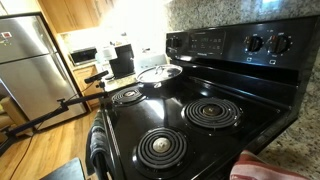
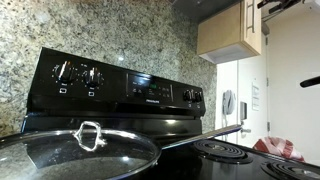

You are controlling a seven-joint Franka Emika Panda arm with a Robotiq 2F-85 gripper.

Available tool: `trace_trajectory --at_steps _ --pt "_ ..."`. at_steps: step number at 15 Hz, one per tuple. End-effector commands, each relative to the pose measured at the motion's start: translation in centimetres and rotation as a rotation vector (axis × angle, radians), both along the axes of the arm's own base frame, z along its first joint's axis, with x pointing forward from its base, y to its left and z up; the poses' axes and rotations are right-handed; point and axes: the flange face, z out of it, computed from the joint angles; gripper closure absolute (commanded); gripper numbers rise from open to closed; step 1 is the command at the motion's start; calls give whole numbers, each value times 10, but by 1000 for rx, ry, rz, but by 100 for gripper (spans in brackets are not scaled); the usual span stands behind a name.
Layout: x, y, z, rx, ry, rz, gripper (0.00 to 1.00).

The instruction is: Open door of the kitchen unit

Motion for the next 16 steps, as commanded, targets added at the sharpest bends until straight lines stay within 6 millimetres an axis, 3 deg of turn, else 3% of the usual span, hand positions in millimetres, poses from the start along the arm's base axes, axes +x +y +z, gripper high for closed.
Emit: trace_trajectory --at_steps 1,4,6,10,13,16 --pt "37 14 13 77 -41 120 0" --pt "50 26 24 132 -59 216 0" --pt "51 8 29 146 -71 216 0" --pt "31 -26 35 129 -85 141 0" --pt "11 -34 37 92 -89 117 0" --pt "6 -45 39 72 -84 89 0"
